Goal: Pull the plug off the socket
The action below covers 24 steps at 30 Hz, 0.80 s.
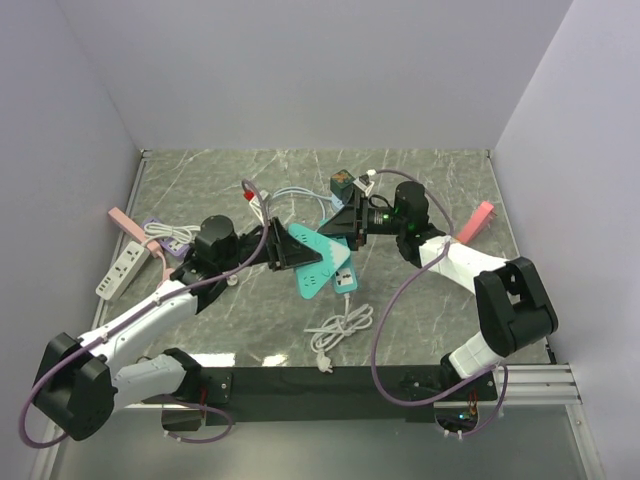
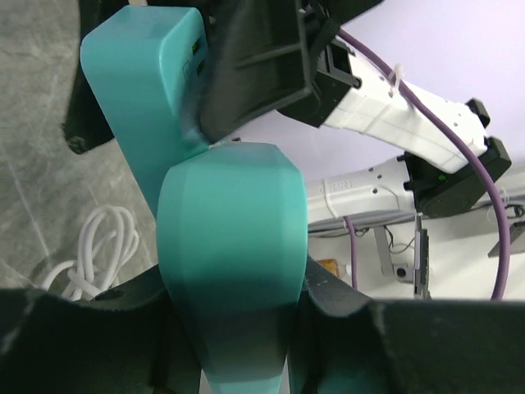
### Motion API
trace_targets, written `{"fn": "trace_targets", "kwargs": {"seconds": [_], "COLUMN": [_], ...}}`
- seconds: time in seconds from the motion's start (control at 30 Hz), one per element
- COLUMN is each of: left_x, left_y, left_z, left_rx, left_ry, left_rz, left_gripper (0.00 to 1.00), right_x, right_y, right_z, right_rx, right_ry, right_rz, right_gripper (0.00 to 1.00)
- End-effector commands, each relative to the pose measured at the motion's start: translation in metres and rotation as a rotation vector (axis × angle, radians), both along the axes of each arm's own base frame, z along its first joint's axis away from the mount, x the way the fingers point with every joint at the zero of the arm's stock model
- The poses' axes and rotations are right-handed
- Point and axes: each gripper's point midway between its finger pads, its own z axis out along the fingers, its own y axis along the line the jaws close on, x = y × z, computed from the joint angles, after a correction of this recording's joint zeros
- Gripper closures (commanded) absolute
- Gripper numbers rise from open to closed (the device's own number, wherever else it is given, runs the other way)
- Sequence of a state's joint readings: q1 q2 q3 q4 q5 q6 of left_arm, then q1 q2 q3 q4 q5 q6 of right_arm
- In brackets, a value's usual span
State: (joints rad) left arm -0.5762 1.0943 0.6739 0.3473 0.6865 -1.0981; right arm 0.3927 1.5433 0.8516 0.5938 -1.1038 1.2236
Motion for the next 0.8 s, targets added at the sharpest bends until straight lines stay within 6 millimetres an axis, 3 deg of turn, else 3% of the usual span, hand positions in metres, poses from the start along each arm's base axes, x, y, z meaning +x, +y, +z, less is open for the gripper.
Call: {"fn": "trace_targets", "kwargs": {"seconds": [0.0, 0.07, 0.23, 0.4, 0.43, 0.47, 0.5, 0.53, 0.63, 0.77], "left_x": [0.002, 0.008, 0.012, -0.001, -0.001, -0.001, 0.002, 0.002, 0.006, 0.012], "left_y": [0.012, 0.015, 0.014, 0.01, 0.009, 0.009, 0.009, 0.01, 0.017, 0.027], "left_z": [0.033, 0.036, 0.05, 0.067, 0.067, 0.065, 0.061, 0.058, 0.051, 0.038], "left_rx": [-0.098, -0.115, -0.174, -0.252, -0.253, -0.243, -0.223, -0.207, -0.191, -0.166], "left_ry": [-0.119, -0.128, -0.135, -0.15, -0.154, -0.145, -0.156, -0.145, -0.141, -0.119], "left_rz": [0.021, 0.028, 0.013, -0.087, -0.095, -0.093, -0.083, -0.069, -0.021, 0.031], "left_gripper": [0.99, 0.99, 0.99, 0.99, 0.99, 0.99, 0.99, 0.99, 0.99, 0.99], "right_x": [-0.001, -0.004, -0.01, -0.008, -0.008, -0.008, -0.009, -0.009, -0.007, -0.006], "right_y": [0.0, 0.0, 0.0, 0.008, 0.009, 0.011, 0.013, 0.013, 0.013, 0.01], "right_z": [0.018, 0.012, 0.004, 0.003, 0.005, 0.009, 0.008, 0.006, -0.011, -0.045], "right_rx": [0.012, -0.003, -0.017, -0.008, 0.001, 0.019, 0.022, 0.016, -0.033, -0.135], "right_ry": [-0.038, -0.035, -0.043, -0.031, -0.019, -0.038, -0.029, -0.019, -0.02, 0.037], "right_rz": [-0.016, -0.013, -0.003, 0.01, 0.017, 0.022, 0.032, 0.035, 0.032, 0.02], "right_gripper": [0.21, 0.13, 0.11, 0.21, 0.27, 0.41, 0.48, 0.66, 0.98, 1.0]}}
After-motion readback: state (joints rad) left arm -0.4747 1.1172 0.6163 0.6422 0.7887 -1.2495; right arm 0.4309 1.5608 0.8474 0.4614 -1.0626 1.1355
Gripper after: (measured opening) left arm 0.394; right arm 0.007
